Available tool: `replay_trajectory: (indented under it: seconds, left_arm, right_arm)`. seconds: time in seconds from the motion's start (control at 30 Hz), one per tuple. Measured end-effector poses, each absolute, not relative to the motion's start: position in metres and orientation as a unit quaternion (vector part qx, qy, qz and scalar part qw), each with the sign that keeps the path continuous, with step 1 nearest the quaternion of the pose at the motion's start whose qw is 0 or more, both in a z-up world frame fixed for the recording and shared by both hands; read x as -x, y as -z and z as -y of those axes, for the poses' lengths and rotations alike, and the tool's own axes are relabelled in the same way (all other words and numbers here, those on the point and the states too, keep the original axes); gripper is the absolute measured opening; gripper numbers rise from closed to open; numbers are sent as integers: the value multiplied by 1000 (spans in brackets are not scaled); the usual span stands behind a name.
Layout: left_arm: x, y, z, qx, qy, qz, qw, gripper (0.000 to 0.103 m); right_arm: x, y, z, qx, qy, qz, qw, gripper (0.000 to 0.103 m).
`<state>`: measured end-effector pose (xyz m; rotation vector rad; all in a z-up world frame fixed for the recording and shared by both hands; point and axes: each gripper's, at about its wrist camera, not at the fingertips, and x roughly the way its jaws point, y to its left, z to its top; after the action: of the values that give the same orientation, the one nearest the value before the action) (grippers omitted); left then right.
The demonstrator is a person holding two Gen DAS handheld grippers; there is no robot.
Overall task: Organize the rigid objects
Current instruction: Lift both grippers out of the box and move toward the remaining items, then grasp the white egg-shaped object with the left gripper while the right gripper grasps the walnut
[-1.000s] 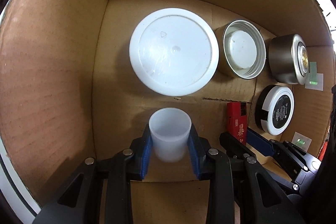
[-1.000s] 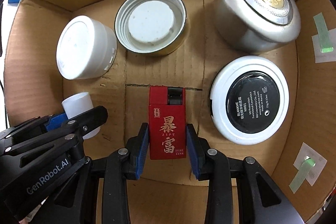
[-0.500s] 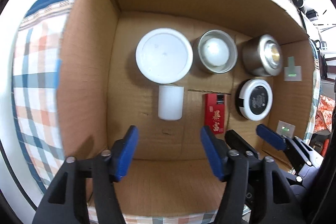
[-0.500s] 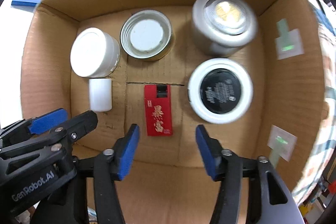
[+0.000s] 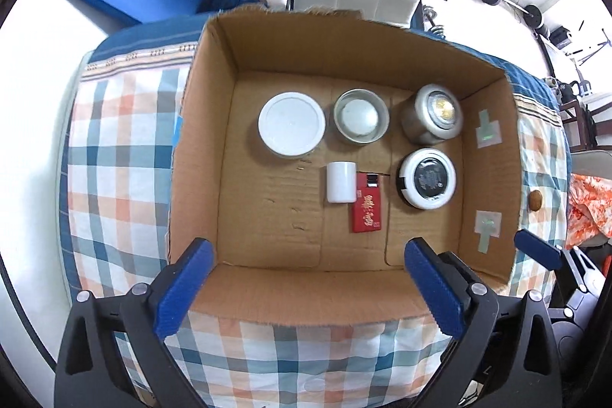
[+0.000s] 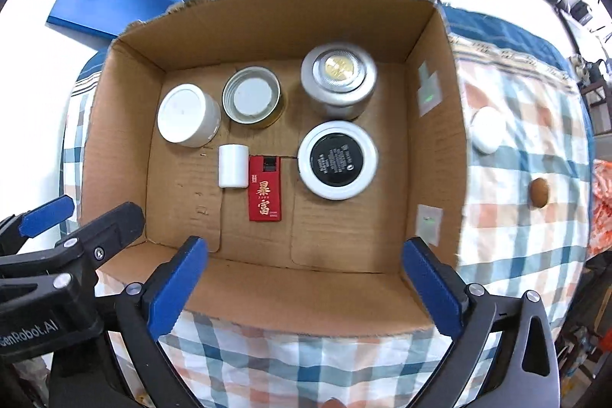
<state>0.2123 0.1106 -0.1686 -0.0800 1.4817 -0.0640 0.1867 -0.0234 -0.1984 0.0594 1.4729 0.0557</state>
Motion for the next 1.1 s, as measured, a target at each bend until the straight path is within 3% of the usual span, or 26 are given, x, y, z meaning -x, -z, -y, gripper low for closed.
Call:
replay_trajectory:
  seconds: [0.57,0.8,1.1]
  left_arm:
    - [-184,101,-56,17,48,-629,776,103]
    - [-203,89,28,-18,103,-613,783,103]
    - [-253,127,147,-83,143,-586,793,103]
  right_arm:
    - [-150,135,71,-53,-69,-642,762,103]
    - [-152,126,157,-90,-15,-636,766,103]
    - [-163,159,301,-130,98,-642,749,103]
